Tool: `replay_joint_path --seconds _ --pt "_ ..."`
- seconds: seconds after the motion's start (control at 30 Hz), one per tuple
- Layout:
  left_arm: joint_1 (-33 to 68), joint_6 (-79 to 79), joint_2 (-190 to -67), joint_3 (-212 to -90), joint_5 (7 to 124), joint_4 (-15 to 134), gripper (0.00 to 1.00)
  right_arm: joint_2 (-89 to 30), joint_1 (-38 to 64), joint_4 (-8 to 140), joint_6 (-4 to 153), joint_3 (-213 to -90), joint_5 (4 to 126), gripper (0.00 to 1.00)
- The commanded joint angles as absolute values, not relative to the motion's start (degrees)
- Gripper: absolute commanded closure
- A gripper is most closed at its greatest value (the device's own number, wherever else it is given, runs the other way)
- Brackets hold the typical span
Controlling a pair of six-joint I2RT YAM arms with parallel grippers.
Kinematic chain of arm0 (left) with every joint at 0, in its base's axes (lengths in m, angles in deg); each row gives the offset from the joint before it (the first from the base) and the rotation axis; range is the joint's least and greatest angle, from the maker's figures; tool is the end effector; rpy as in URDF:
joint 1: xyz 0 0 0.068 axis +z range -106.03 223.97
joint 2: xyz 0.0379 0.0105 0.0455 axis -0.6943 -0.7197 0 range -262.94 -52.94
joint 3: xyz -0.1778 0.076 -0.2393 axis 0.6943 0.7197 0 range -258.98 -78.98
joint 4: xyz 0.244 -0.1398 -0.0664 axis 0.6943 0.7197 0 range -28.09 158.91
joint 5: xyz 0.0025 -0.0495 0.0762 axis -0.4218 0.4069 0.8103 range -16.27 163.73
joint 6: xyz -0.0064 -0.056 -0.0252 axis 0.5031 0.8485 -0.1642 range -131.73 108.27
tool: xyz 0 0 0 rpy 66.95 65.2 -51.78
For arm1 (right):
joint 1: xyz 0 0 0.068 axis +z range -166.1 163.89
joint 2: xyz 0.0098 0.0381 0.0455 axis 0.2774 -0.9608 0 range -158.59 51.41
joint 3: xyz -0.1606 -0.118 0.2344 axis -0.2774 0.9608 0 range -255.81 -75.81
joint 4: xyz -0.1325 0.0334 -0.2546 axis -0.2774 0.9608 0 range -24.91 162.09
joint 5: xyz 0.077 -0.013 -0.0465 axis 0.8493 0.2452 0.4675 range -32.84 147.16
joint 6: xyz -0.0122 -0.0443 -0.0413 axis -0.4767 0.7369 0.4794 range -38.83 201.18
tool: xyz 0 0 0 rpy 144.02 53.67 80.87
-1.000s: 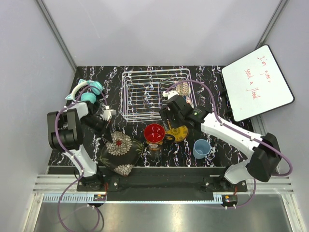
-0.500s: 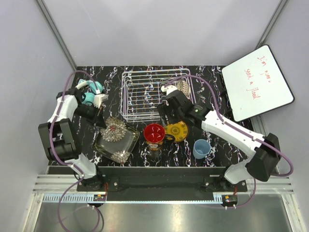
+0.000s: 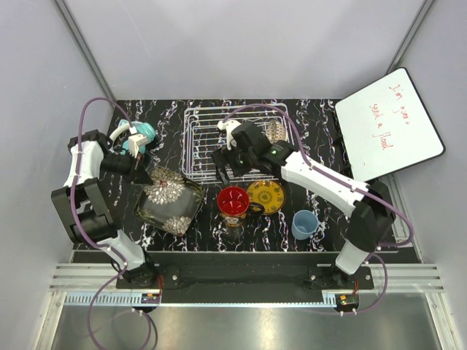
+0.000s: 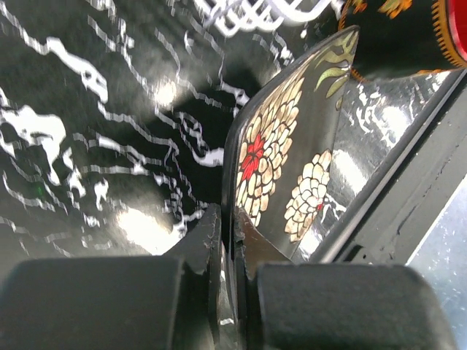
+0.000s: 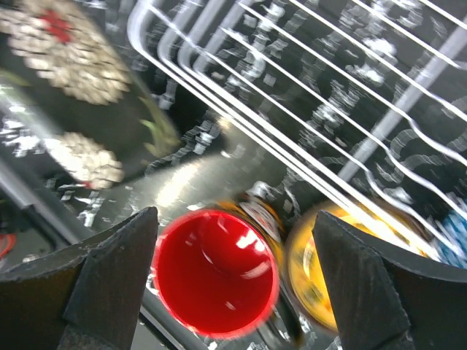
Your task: Load the mixed dishes into the dish rack
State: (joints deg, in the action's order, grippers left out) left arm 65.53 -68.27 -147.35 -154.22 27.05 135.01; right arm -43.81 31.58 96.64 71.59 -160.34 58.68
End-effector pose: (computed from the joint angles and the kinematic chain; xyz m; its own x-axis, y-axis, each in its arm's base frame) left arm 0.3078 0.0852 0.2734 -0.7451 0.3210 -0.5846 0.6215 0.6524 -0.4338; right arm 0.2798 0.3093 0.3391 -0.5715 -0.3804 -0.7271 -0.6665 0.7321 0.1409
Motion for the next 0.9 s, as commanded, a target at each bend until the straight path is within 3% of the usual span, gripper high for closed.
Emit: replay_joint_path --seconds 0.0,0.33,0.87 --pt "65.7 -70.1 -146.6 -158.2 14.3 150.5 1.00 -47.5 31.8 92.7 73.8 -167.0 70.0 0.04" --pt "65.8 -70.8 -143.9 -156.6 12.6 150.5 1.00 -47.5 31.5 90.9 74.9 -167.6 78.3 0.05" --pt "64.9 -68.6 -143.5 -156.1 -3.9 150.5 1.00 -45.0 24.9 85.0 69.5 -159.8 86.9 0.05"
